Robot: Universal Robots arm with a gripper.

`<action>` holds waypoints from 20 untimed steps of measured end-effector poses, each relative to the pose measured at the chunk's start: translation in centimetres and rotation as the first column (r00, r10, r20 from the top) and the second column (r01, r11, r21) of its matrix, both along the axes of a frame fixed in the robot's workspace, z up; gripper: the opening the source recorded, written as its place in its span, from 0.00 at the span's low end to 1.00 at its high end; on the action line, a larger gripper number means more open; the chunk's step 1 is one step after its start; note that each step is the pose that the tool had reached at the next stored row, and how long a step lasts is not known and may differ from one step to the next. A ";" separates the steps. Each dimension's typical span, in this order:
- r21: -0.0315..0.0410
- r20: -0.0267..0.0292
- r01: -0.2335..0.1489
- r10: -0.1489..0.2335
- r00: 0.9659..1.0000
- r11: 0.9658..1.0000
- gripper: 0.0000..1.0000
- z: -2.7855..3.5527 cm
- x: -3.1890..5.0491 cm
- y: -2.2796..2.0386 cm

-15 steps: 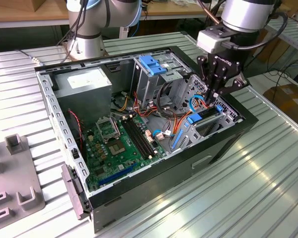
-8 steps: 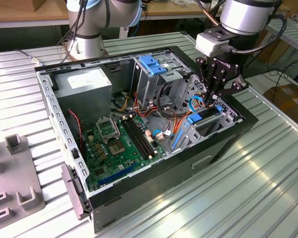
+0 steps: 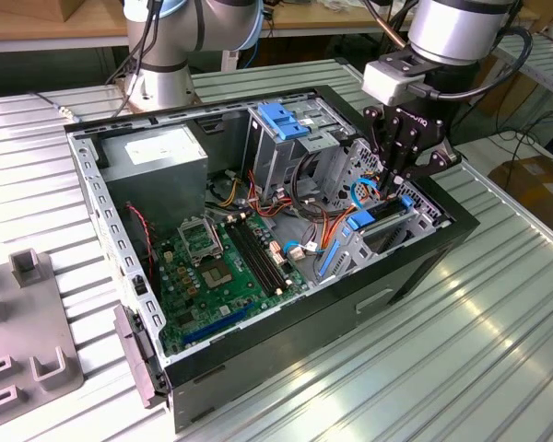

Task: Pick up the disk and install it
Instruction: 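Insert the second disk wire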

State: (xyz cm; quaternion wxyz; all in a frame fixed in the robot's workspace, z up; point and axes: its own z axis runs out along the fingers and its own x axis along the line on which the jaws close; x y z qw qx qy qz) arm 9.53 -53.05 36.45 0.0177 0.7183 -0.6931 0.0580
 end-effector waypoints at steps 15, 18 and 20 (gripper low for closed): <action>0.054 0.036 -0.002 0.000 0.999 0.999 0.16 -0.04 -0.69 -1.10; 0.055 0.049 -0.004 0.001 0.999 0.998 0.16 -0.19 -0.90 -1.19; 0.055 0.060 -0.005 0.002 0.998 0.998 0.16 -0.29 -1.00 -1.26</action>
